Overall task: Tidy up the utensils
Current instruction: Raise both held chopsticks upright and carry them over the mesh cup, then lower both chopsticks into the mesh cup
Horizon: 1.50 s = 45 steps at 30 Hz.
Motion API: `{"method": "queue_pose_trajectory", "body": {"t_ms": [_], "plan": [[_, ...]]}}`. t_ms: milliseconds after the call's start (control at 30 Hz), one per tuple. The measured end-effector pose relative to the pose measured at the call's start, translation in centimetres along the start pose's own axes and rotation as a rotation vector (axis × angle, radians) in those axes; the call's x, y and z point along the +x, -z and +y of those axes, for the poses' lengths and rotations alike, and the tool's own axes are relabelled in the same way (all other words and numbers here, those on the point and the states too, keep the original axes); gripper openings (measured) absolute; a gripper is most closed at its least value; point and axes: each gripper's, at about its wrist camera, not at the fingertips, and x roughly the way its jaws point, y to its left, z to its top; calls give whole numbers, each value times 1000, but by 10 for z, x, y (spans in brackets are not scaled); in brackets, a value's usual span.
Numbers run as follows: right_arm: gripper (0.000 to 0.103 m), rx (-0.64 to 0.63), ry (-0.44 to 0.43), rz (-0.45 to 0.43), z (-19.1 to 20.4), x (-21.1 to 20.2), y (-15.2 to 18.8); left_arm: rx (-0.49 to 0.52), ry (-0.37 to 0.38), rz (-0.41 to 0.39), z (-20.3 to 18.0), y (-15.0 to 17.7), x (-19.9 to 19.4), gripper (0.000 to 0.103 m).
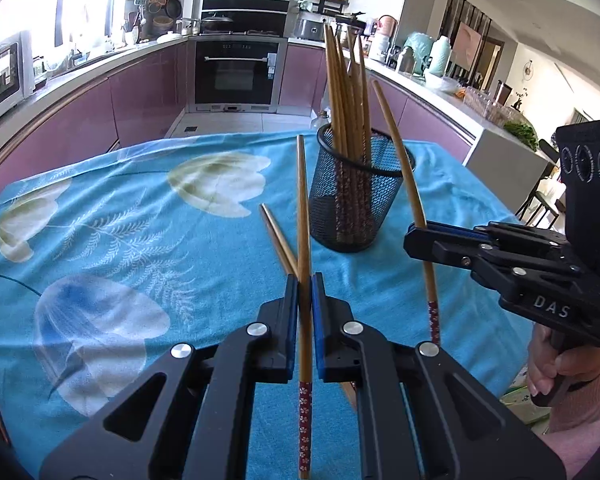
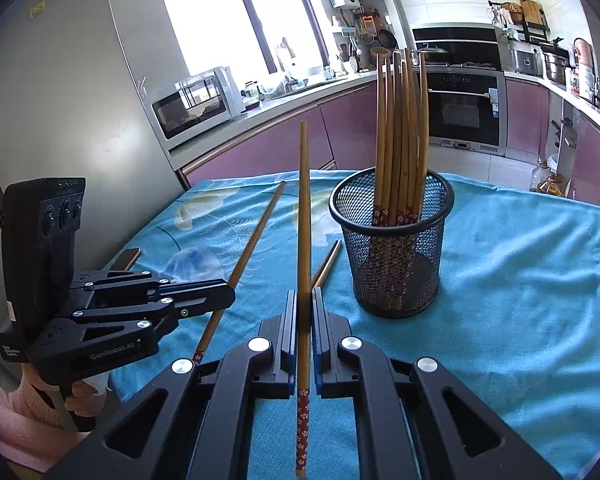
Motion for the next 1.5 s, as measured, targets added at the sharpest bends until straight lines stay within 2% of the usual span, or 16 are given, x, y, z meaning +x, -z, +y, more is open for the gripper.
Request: {"method": "queue_pose_trajectory", "body": {"t_ms": [133,567,900,1167,1400,1500], "plan": [[6,0,1,-22,-2,-6,-4,-3,39,-24,-2,-5,-12,8],[6,8,0,-102,-10,-26,-23,10,96,-130,-10,-28,-54,8],[6,21,6,-186,-23,-39,-52,17,102,-203,-14,-54,-68,8],[6,26,12,-248,-30,-43,-77,21,111,-266,-21,-88,-72,8],[6,39,17,-278,-39,-37,-99,62,71,-343,-37,-118,-77,8],[6,45,25,-291,-42,-35,-106,70,76,-352,-42,-130,-74,8]]}}
